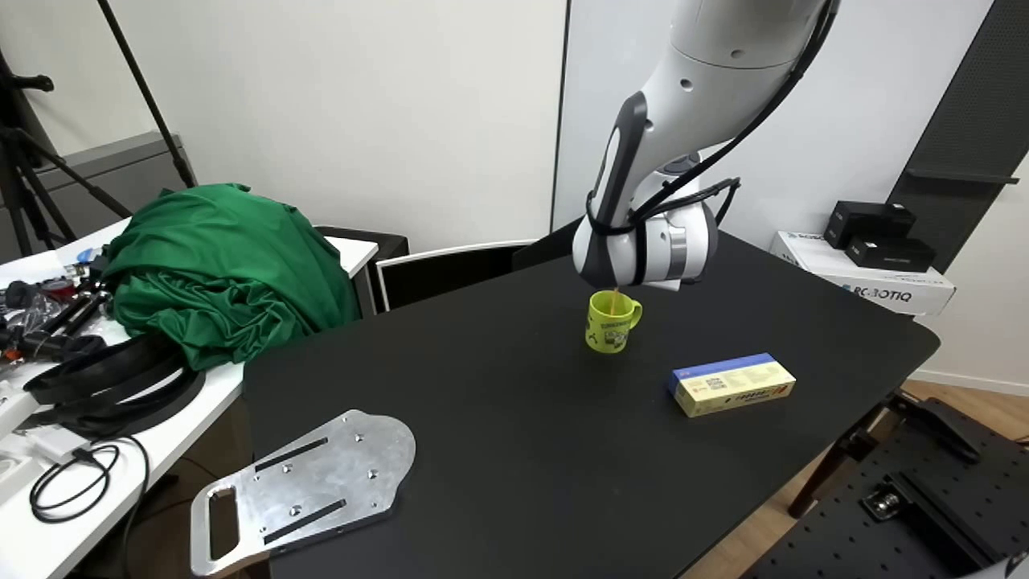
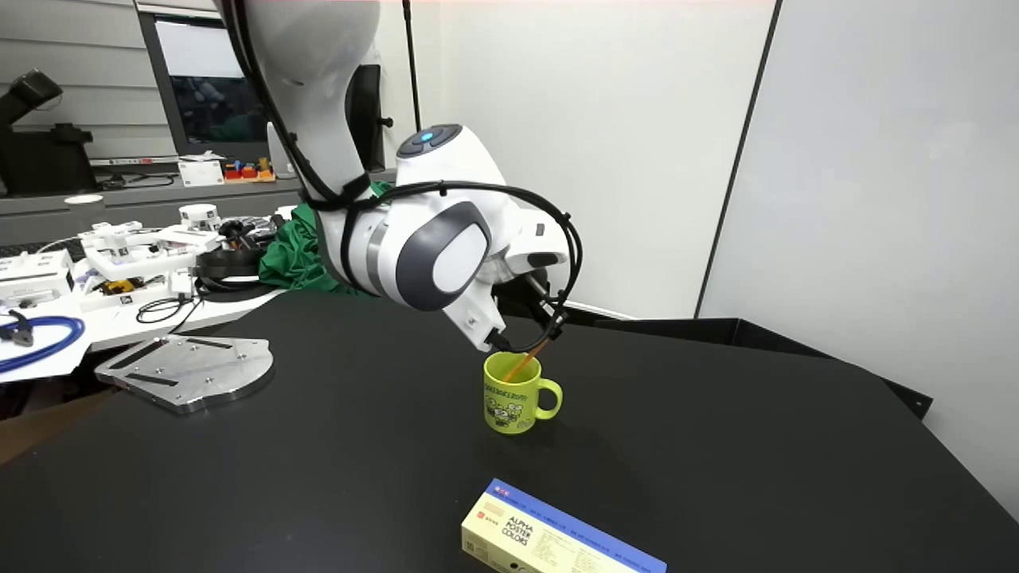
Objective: Put the orange object on the table into the mug
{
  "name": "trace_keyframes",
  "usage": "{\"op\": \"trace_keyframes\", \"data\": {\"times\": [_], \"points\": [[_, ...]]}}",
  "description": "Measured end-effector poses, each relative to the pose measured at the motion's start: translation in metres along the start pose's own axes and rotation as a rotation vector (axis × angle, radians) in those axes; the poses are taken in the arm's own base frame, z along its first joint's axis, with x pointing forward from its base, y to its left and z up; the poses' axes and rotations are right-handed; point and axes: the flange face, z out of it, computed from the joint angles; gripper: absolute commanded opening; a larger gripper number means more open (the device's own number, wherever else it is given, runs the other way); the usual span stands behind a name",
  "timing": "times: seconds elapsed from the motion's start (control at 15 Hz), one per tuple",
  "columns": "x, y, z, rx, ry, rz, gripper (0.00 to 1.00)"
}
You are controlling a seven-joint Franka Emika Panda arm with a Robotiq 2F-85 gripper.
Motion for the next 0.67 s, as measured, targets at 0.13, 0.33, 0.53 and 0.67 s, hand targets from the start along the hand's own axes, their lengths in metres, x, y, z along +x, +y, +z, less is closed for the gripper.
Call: {"op": "trace_keyframes", "data": {"times": [0.13,0.33,0.53,0.67], "points": [[-0.008,-0.001,0.003,-0.003,-0.011,-0.004,0.02],[-0.015,-0.002,0.006,-0.005,-0.021,-0.007,0.02],[-0.019,-0.002,0.009,-0.012,-0.026,-0.001,0.35],[-0.019,-0.001,0.01,-0.017,-0.029,0.009,0.38]]}}
